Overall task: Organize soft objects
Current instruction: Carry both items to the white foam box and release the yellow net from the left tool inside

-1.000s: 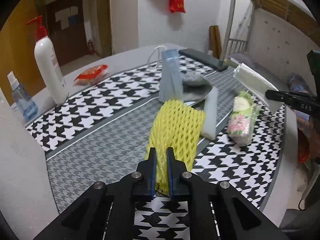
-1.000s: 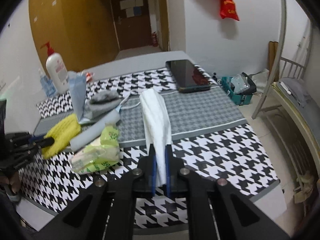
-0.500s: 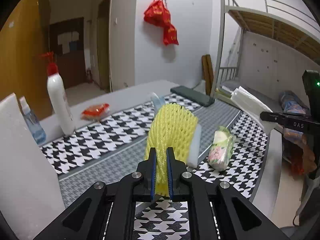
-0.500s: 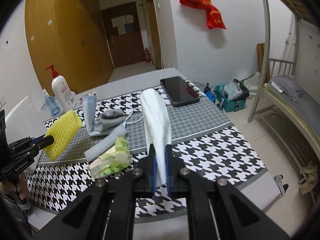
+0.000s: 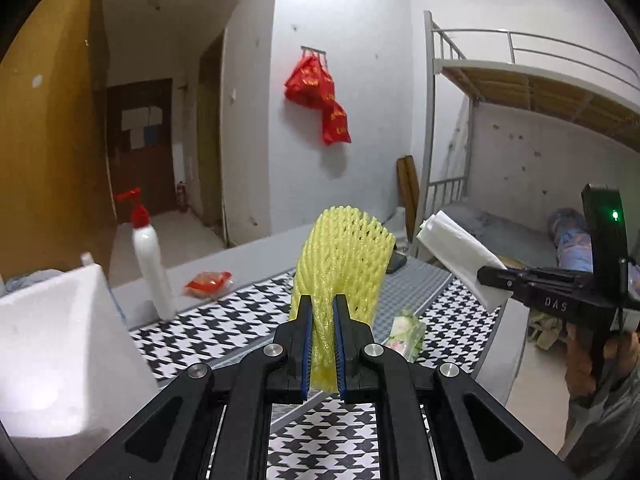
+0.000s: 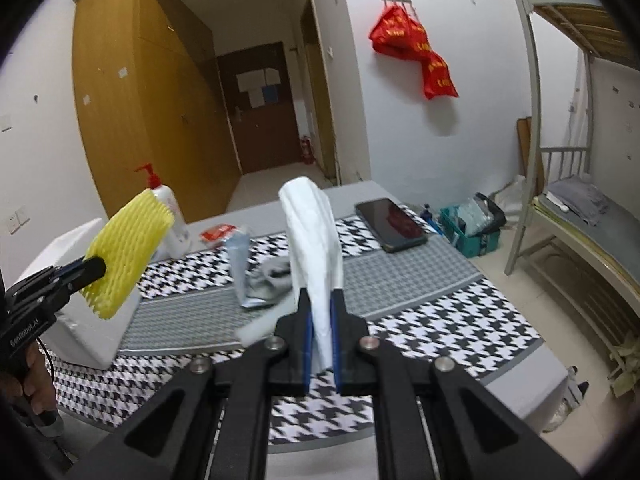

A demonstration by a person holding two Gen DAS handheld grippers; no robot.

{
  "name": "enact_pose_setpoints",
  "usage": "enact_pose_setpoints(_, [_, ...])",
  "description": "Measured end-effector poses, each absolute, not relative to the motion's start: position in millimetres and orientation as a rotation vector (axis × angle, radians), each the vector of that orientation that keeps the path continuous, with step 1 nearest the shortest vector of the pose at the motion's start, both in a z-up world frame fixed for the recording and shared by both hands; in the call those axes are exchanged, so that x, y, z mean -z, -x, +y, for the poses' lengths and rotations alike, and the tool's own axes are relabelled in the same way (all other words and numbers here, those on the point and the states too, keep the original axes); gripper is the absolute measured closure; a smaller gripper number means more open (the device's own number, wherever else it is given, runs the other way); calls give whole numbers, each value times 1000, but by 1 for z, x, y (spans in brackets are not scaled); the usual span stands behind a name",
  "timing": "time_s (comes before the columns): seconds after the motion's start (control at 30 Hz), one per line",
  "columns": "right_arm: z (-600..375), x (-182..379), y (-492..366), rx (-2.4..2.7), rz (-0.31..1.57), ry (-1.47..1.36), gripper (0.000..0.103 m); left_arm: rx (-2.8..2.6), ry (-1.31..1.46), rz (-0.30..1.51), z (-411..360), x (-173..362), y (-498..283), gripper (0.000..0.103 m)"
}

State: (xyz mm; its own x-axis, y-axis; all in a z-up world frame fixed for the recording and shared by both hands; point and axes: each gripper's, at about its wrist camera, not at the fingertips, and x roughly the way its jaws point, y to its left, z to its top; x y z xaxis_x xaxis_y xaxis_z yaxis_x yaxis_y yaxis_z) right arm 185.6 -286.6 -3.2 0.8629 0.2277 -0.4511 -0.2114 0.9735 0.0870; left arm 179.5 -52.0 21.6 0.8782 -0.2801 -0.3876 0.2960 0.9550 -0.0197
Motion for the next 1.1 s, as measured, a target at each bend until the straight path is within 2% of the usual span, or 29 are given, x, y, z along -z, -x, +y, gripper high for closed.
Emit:
enact_pose_setpoints(0.33, [-254, -22, -161, -287, 380, 1, 93, 218, -19, 332, -25, -47, -152, 93])
enact_pose_setpoints(1.1, [-167, -52, -158, -489, 297, 72, 92, -30, -3, 265, 48, -73, -119, 93])
